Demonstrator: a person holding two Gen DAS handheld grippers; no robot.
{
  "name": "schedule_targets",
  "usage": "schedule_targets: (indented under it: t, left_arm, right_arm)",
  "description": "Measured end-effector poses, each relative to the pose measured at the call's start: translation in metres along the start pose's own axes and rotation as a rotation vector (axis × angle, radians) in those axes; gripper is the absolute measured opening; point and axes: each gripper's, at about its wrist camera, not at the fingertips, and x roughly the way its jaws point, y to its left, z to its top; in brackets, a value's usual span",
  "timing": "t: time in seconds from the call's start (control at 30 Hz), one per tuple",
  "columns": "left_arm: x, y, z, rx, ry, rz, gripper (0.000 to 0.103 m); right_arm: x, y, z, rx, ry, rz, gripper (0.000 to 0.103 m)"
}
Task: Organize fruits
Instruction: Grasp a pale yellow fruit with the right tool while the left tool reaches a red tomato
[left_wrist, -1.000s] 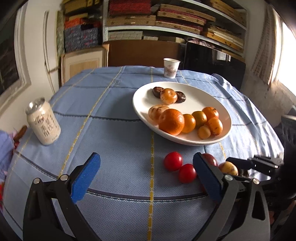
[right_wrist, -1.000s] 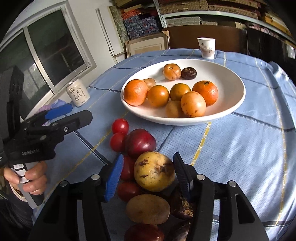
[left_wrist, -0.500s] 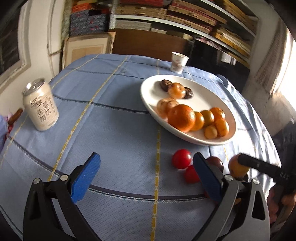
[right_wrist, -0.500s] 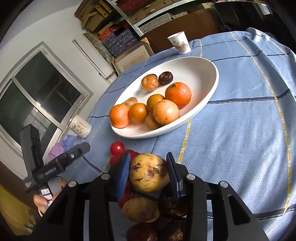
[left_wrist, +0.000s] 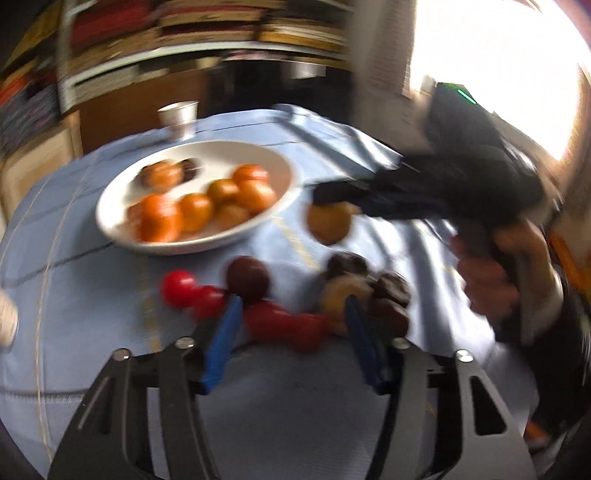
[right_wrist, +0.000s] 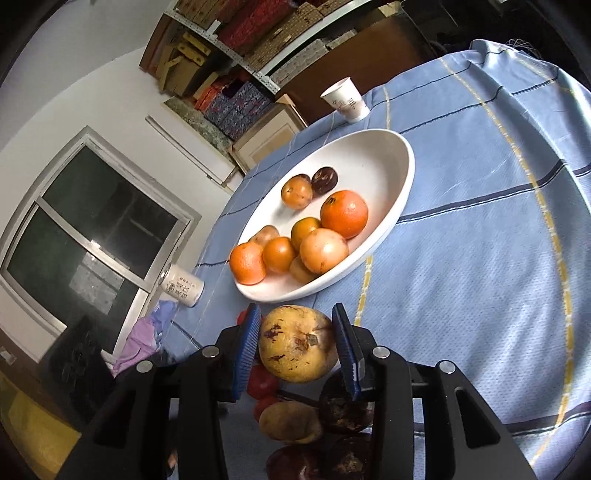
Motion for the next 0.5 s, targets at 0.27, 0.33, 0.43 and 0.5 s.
schedule_targets:
  t: [0.27,0.33,0.43,0.5]
  left_arm:
    - [0.01,-0.028,-0.008,0.124,0.035,-0.042,0.033]
    - [0.012,-0.025,-0.009,0.109,0.049,-0.05,0.024]
    - [0.02,-0.022,-0.011,0.115,0.087,-0.048,0.022]
    - [0.025,-0.022,-0.013,0.119,0.111,-0.037,0.022]
  right_arm:
    - [0.0,0.002,-0.001,-0.012,0.009,-0.002,0.04]
    - [-0.001,0.002,-0.001,-0.013,0.01,-0.003,0.04]
    - [-0.001,0.003,-0.001,-0.015,0.01,-0.002,0.04]
    - [-0.001,0.003,-0.002,-0.018,0.012,-0.004,0.04]
